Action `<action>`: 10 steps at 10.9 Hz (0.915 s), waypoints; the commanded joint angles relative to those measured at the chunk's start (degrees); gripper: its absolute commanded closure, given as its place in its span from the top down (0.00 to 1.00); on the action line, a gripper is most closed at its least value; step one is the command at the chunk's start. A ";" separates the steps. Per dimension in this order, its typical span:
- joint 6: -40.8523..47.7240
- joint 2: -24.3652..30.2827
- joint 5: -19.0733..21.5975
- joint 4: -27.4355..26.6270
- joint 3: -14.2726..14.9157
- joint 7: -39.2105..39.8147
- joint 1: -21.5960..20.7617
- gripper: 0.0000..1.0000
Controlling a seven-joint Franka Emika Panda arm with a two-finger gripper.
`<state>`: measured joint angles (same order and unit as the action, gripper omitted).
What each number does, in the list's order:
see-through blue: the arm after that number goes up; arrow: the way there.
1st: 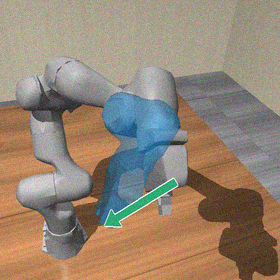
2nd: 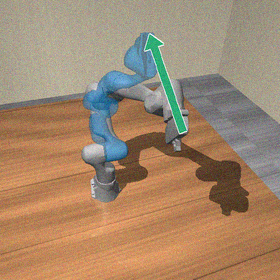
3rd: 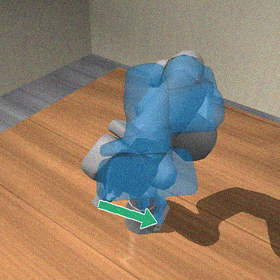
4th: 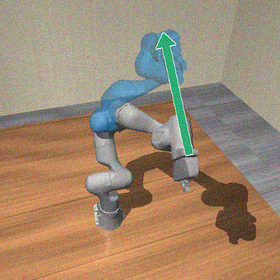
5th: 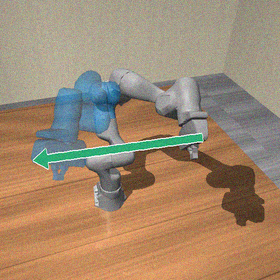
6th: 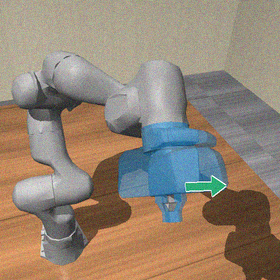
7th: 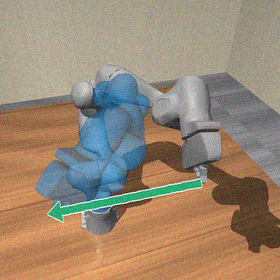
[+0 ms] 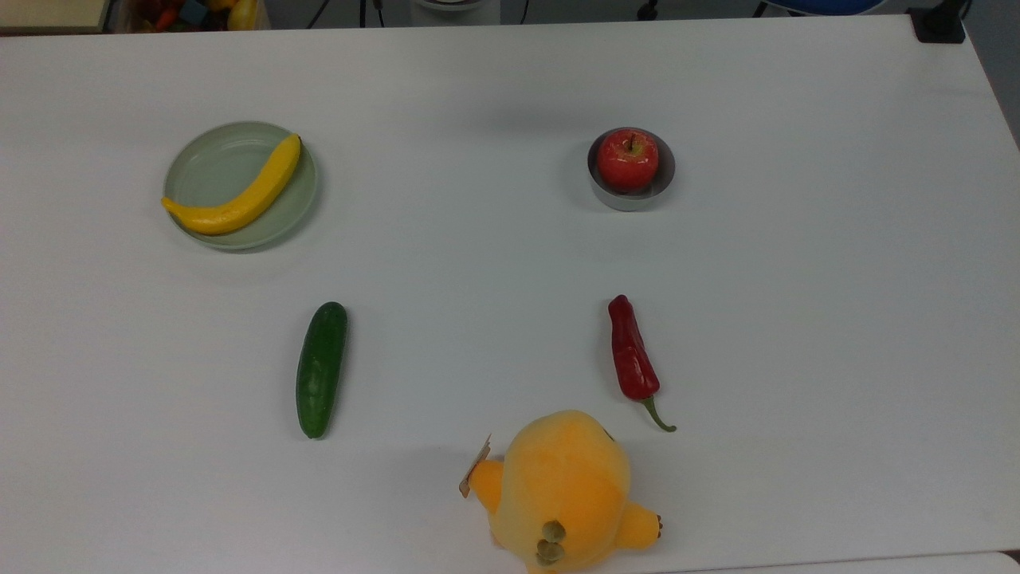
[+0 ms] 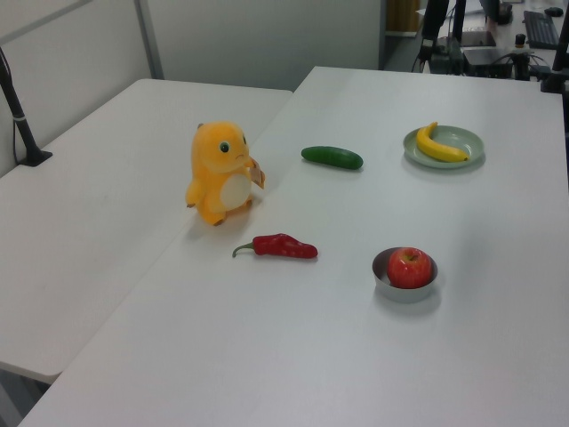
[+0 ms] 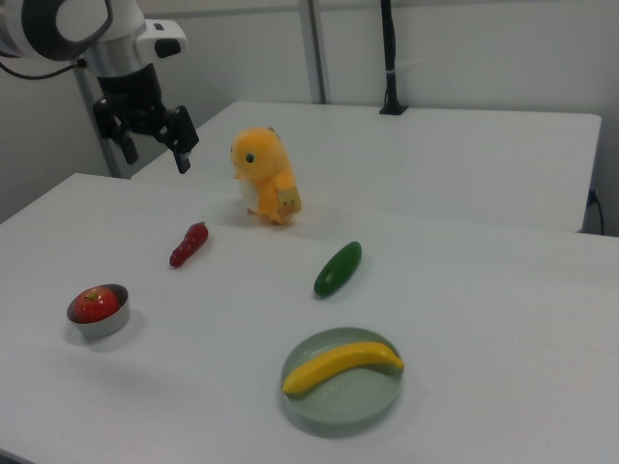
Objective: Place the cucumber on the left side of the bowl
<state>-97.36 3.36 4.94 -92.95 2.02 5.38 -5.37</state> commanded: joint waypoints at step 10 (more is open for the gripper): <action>-9.50 -9.05 -0.37 2.15 3.95 2.35 1.33 1.00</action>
<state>-104.06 -2.34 4.91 -93.30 3.50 6.51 -3.96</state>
